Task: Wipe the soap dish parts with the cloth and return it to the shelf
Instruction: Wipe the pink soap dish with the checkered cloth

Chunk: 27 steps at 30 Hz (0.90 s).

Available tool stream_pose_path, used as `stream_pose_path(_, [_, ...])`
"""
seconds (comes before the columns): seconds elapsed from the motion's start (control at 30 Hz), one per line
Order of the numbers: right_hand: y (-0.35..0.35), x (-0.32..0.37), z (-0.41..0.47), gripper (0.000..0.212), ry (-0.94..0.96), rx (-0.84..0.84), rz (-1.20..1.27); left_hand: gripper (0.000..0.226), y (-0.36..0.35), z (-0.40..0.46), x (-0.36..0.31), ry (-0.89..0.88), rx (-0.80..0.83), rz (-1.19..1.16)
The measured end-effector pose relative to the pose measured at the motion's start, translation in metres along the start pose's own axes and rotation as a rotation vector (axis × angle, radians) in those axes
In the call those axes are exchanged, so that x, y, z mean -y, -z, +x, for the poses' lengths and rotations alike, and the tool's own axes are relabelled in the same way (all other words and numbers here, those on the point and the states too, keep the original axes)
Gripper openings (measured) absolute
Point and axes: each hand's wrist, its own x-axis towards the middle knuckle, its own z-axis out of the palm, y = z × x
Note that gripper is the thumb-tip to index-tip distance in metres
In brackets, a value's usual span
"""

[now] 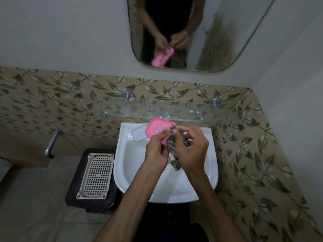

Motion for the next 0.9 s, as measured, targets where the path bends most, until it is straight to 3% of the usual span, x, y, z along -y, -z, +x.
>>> stream_pose_path(0.07, [0.000,-0.001,0.004,0.006,-0.021,-0.010,0.007,0.039,0.001,-0.002,0.001,-0.012,-0.007,0.003])
stream_pose_path(0.17, [-0.002,0.005,-0.006,0.007,0.043,0.080,0.011,0.032,0.000,-0.005,-0.002,0.002,0.036,0.013])
stream_pose_path(0.3, [-0.005,0.001,0.002,0.002,-0.148,-0.043,0.107,0.044,-0.005,-0.007,0.002,-0.039,0.055,-0.048])
stream_pose_path(0.43, [-0.010,0.011,-0.022,0.005,-0.013,0.031,0.077,0.047,-0.007,-0.008,-0.003,0.034,0.062,-0.066])
stream_pose_path(0.5, [-0.008,0.009,-0.013,0.002,-0.111,-0.044,0.139,0.050,-0.008,-0.008,-0.001,-0.016,0.058,-0.073])
stream_pose_path(0.57, [-0.005,0.006,0.010,0.014,-0.217,-0.108,0.180,0.049,-0.008,-0.011,0.004,-0.081,0.055,-0.055])
stream_pose_path(0.67, [0.001,0.006,0.020,0.023,-0.234,-0.023,0.249,0.041,-0.006,-0.013,0.007,-0.128,0.059,-0.006])
stream_pose_path(0.77, [0.002,0.012,0.002,0.017,-0.200,0.064,0.265,0.033,-0.003,-0.009,0.004,-0.107,0.090,0.005])
stream_pose_path(0.9, [0.003,0.005,0.018,0.015,-0.354,0.000,0.293,0.036,-0.003,-0.013,0.005,-0.096,0.110,0.004])
